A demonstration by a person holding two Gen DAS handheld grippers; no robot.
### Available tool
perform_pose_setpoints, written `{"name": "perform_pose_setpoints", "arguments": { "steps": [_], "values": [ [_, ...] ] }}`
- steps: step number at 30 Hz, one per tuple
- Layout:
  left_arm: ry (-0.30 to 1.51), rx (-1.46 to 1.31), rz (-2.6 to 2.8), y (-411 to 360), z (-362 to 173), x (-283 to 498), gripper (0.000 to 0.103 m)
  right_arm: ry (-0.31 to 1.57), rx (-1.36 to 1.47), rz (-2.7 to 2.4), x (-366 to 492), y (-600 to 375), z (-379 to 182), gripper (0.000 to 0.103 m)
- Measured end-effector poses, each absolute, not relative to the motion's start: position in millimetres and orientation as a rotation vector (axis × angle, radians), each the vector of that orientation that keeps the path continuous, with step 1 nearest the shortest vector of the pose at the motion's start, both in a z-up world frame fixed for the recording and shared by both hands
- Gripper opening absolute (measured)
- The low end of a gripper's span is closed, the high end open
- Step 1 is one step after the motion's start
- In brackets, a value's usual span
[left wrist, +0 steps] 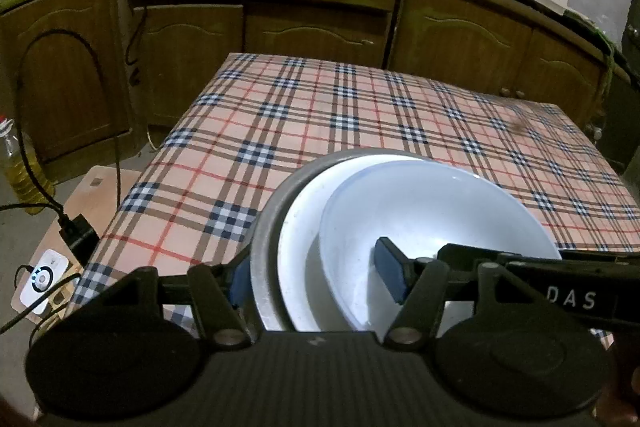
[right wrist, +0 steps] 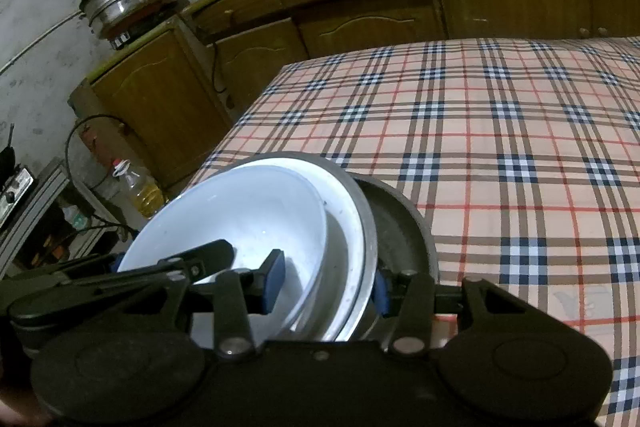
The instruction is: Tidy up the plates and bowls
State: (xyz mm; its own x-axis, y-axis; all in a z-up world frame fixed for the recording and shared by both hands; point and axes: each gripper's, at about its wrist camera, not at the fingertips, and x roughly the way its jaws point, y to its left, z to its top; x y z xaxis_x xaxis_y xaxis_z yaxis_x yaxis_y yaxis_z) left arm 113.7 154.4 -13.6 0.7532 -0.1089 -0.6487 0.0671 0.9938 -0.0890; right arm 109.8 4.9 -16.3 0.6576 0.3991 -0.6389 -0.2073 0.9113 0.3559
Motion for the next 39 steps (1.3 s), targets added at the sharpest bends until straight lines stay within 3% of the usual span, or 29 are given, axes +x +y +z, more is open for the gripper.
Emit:
{"name": "perform_pose_setpoints", "arguments": {
  "steps": [39],
  "values": [
    [0.717, -0.056, -0.114, 151.4, -23.1, 122.0, 0.065, 0.791, 0.271, 0.325, 115.3, 4.9, -25.7, 0.055]
  ]
}}
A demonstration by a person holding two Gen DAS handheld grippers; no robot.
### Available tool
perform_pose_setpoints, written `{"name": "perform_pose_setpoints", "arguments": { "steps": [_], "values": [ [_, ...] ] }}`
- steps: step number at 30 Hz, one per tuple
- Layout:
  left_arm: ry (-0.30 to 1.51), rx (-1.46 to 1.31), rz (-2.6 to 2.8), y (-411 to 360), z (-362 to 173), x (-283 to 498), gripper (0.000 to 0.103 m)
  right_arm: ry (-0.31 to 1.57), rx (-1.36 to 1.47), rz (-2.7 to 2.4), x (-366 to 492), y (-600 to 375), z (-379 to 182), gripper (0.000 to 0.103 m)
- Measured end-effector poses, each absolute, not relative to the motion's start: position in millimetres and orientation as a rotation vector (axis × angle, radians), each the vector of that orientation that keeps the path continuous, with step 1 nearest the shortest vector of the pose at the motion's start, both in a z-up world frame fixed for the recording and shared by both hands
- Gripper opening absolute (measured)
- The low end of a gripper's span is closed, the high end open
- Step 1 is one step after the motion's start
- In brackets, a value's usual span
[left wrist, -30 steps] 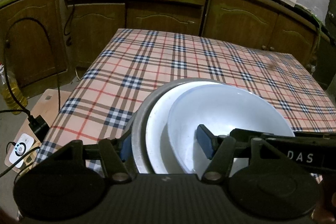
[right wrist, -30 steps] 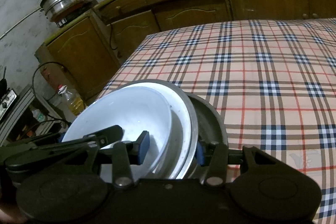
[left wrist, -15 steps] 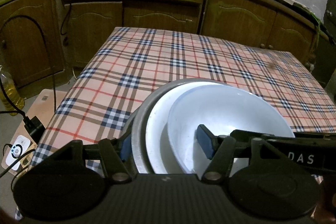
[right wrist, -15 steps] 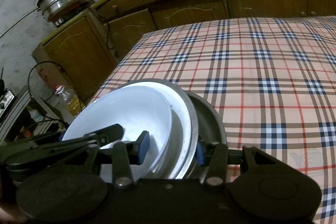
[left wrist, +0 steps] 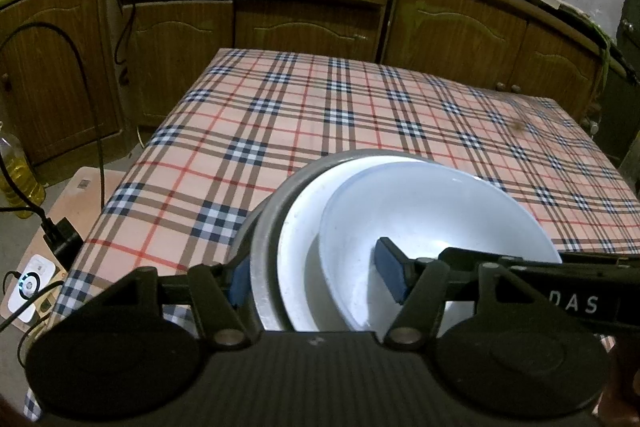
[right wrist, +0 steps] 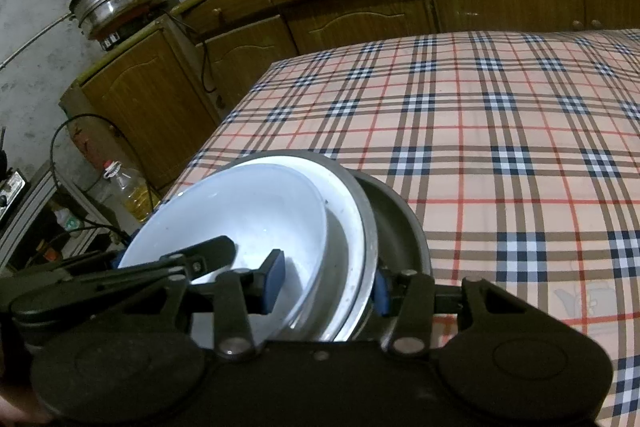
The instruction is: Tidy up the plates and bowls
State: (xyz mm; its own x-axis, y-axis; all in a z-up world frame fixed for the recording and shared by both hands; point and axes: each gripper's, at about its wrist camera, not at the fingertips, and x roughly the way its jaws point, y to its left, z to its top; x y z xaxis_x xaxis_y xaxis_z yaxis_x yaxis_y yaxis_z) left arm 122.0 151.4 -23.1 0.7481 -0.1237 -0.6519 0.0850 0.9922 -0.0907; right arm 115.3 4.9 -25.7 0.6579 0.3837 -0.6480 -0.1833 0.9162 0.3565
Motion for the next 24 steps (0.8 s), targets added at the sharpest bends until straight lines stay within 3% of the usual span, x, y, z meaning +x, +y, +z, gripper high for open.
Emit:
{"name": "perform_pose_setpoints", "arguments": {
  "steps": [24],
  "values": [
    [0.725, -0.065, -0.112, 155.9, -28.0, 122.7, 0.066, 0.804, 0.267, 0.327, 115.1, 10.4, -32.9, 0.055]
  ]
}}
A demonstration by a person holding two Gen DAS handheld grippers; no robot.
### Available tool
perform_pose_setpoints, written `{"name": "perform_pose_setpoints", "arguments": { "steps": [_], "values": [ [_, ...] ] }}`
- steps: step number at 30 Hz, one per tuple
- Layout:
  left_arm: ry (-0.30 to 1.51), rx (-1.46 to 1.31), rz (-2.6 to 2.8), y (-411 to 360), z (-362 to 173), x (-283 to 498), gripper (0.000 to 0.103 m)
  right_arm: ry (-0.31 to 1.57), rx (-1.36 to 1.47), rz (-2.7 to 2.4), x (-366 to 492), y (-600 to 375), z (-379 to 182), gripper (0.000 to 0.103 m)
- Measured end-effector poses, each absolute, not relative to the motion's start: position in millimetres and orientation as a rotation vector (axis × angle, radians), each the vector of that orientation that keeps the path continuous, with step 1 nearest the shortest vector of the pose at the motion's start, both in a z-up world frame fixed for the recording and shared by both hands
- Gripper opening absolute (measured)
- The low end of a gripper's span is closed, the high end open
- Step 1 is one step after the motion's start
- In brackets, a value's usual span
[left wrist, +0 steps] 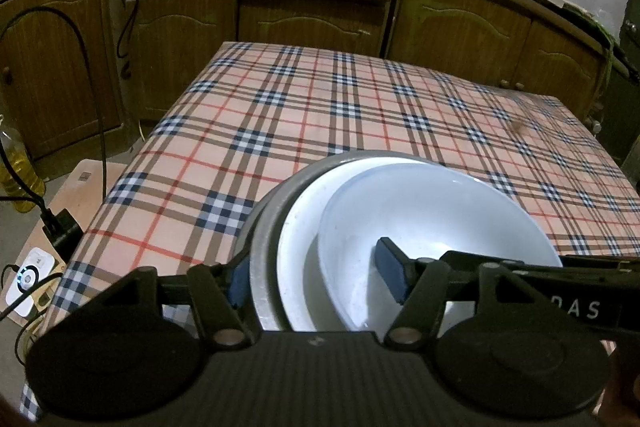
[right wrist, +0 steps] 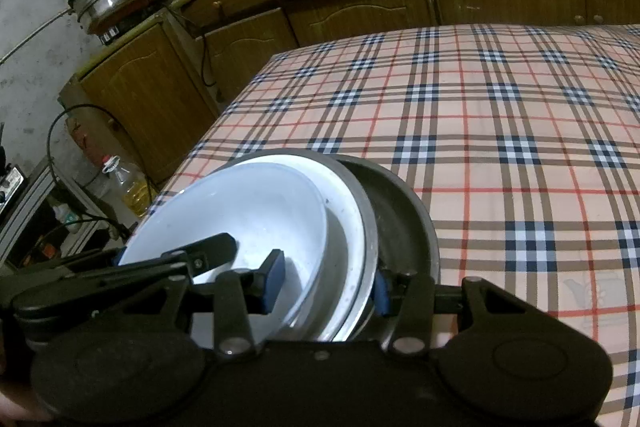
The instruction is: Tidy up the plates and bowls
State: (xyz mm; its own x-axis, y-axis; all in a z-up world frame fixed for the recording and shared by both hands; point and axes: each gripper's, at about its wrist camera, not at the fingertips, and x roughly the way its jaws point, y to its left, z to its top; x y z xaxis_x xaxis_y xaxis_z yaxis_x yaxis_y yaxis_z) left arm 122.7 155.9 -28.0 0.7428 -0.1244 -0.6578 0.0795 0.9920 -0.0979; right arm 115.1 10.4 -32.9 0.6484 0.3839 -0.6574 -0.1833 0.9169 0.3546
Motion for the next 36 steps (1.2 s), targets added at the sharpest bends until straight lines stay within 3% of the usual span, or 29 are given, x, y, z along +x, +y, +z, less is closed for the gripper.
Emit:
{"name": "perform_pose_setpoints", "arguments": {
  "steps": [36],
  "values": [
    [0.713, -0.078, -0.129, 158.9, -40.8, 127.9, 0.067, 0.826, 0.243, 0.309, 119.4, 18.6, -39.1, 0.055]
  ]
}}
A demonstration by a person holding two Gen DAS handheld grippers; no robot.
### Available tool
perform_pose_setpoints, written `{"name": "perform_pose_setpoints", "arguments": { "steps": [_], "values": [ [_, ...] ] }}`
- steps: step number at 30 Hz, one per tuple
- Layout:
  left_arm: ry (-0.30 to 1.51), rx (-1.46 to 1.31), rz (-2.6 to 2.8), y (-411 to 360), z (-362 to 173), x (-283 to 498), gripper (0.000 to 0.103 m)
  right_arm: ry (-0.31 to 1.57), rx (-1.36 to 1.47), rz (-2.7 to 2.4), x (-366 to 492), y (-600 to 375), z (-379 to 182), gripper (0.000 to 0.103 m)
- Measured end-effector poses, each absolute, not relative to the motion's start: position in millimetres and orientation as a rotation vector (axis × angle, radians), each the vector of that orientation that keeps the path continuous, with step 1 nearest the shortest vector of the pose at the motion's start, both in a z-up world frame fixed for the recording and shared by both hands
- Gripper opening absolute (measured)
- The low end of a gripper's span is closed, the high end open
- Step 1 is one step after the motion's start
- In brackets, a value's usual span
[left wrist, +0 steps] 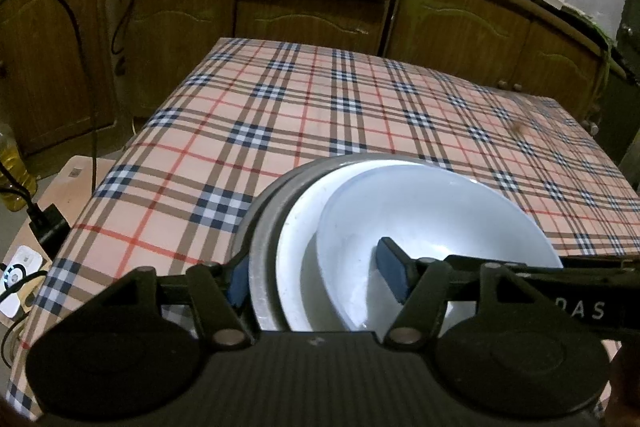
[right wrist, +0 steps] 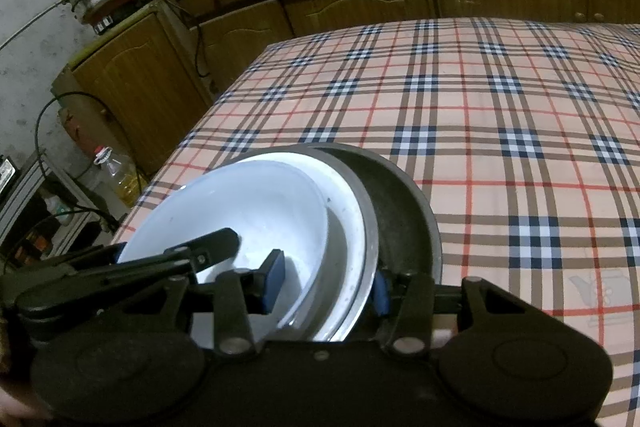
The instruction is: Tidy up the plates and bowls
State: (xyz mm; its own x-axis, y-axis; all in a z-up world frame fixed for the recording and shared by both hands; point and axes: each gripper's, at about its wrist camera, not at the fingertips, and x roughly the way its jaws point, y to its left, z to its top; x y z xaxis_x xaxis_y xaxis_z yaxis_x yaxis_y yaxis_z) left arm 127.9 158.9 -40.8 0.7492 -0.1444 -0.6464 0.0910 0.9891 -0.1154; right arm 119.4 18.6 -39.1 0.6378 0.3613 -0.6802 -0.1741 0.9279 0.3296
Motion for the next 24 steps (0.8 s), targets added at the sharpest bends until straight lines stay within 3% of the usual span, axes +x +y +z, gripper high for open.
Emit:
{"name": "perform_pose_setpoints", "arguments": {
  "steps": [24],
  "values": [
    [0.677, -0.052, -0.140, 157.9, -42.9, 125.1, 0.073, 0.834, 0.228, 0.308, 117.3, 19.4, -35.9, 0.053]
  ]
}}
